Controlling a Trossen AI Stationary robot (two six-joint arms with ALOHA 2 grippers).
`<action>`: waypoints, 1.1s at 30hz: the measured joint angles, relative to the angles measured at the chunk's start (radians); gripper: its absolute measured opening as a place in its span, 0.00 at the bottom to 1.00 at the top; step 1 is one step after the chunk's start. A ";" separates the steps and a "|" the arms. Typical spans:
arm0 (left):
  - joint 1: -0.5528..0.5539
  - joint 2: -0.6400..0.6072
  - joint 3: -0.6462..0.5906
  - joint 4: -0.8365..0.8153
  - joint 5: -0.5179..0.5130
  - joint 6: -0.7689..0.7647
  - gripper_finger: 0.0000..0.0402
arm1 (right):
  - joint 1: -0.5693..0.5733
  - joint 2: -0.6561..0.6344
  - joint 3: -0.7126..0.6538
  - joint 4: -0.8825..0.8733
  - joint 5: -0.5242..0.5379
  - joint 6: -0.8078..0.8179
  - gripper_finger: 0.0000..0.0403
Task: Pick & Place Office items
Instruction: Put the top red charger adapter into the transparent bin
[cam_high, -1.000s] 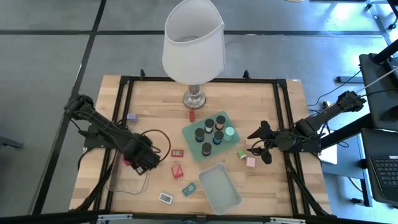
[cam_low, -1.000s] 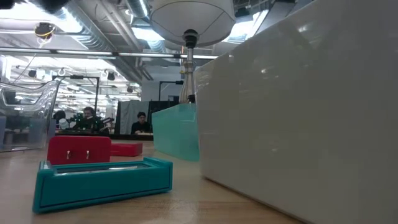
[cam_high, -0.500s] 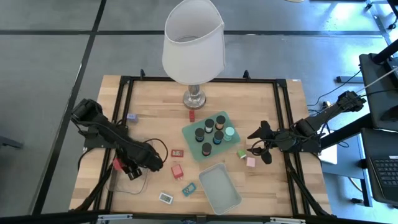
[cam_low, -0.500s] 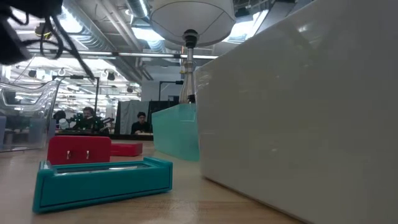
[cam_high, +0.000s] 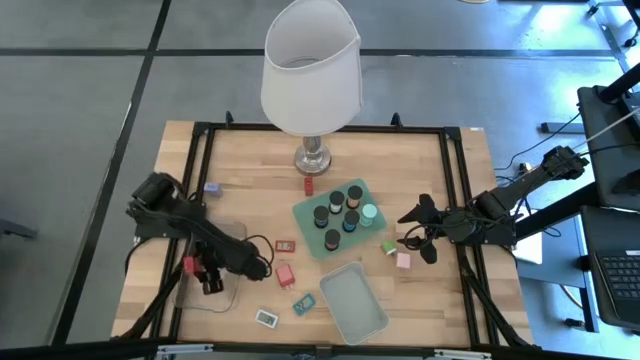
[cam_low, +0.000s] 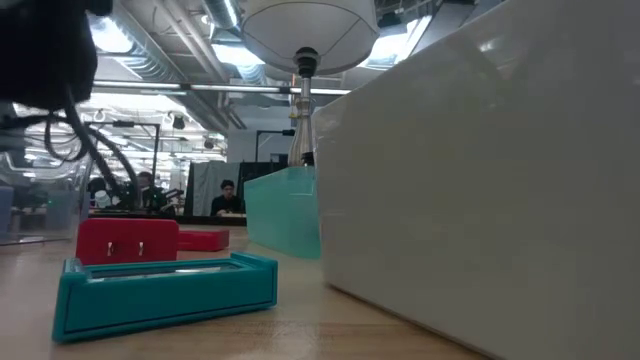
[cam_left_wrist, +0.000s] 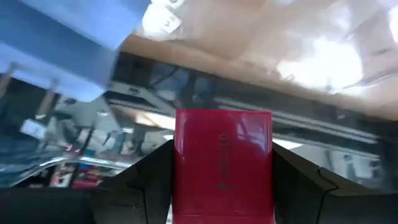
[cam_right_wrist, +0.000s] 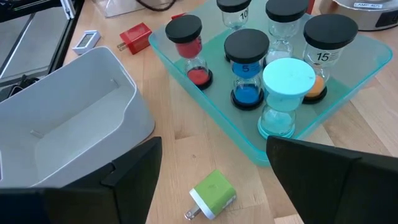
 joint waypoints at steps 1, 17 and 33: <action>0.000 0.007 -0.004 -0.016 -0.001 0.013 0.53 | 0.000 0.000 0.000 0.000 0.000 0.000 0.72; -0.006 0.012 -0.033 -0.022 -0.078 0.069 0.57 | 0.000 0.000 0.000 0.000 0.000 0.000 0.72; -0.007 0.012 -0.033 0.009 -0.075 0.067 0.59 | 0.000 0.000 0.000 0.000 0.000 0.000 0.72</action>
